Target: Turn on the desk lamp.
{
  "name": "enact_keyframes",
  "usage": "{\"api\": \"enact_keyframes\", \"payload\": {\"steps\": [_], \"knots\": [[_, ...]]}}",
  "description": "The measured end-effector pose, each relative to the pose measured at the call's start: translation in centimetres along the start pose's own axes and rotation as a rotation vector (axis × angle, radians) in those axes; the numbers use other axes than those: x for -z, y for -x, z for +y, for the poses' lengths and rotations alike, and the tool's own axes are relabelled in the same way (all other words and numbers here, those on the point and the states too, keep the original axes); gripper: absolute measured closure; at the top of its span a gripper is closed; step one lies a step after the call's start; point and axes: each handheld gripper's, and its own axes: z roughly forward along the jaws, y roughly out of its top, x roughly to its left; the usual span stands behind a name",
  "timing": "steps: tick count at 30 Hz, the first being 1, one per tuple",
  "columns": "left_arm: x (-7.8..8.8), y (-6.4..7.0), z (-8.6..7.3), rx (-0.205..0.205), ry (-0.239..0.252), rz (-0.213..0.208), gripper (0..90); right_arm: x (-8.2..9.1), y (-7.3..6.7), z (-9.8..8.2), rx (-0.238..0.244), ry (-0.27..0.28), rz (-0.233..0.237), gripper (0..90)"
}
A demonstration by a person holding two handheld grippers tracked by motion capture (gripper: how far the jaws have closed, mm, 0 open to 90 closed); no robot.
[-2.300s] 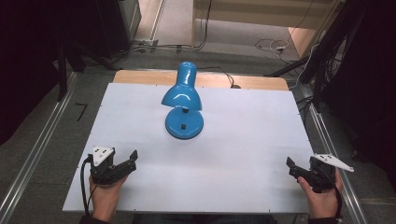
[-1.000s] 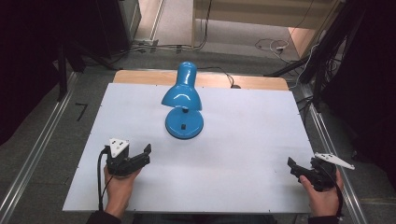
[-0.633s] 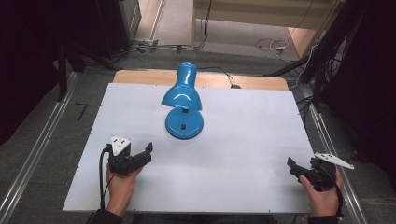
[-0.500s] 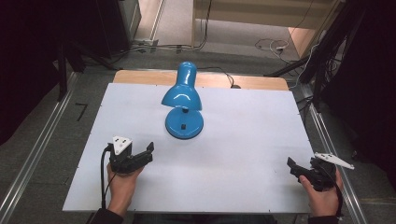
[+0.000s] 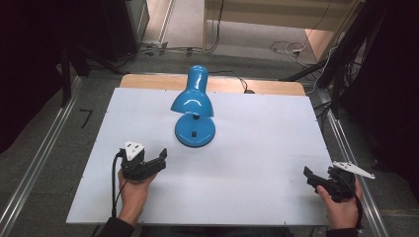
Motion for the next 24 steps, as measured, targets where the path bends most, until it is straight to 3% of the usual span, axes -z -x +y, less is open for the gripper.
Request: {"api": "enact_keyframes", "payload": {"steps": [24], "knots": [[-2.1, 1.7, 0.8, -0.016, -0.004, -0.031, 20.3, -0.4, 0.4, 0.1, -0.016, -0.013, 0.015, 10.7]]}}
